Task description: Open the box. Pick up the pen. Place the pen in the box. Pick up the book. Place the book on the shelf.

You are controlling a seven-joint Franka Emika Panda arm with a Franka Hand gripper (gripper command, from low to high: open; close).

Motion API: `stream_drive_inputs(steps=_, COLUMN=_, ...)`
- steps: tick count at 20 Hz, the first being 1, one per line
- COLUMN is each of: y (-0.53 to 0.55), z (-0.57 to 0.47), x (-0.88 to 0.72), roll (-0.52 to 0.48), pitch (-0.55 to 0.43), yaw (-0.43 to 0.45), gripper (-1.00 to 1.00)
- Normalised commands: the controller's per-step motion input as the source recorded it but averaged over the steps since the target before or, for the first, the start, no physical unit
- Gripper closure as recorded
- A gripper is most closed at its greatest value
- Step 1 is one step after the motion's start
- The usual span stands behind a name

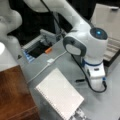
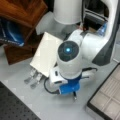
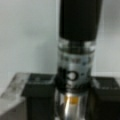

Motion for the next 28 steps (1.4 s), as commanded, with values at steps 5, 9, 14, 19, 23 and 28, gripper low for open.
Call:
stream_drive_inputs(steps=5, y=0.16, z=0.3, x=0.01, roll=-0.066, pitch=0.108, yaw=-0.177, gripper=1.0)
stream_drive_inputs(steps=9, y=0.16, z=0.23, x=0.03, roll=-0.01, pitch=0.089, yaw=-0.388, gripper=1.0)
stream_drive_inputs(steps=14, y=0.16, z=0.2, x=0.0, roll=0.032, pitch=0.093, yaw=-0.581, gripper=1.0)
stream_drive_inputs(steps=19, y=0.18, z=0.26, x=-0.03, roll=0.205, pitch=0.113, yaw=-0.561, gripper=1.0)
stream_drive_inputs(steps=23, y=0.2, z=0.32, x=-0.06, roll=0.171, pitch=0.132, yaw=-0.443, gripper=1.0)
stream_drive_inputs(steps=28, y=0.33, z=0.2, x=-0.09, roll=0.065, pitch=0.096, yaw=-0.407, gripper=1.0)
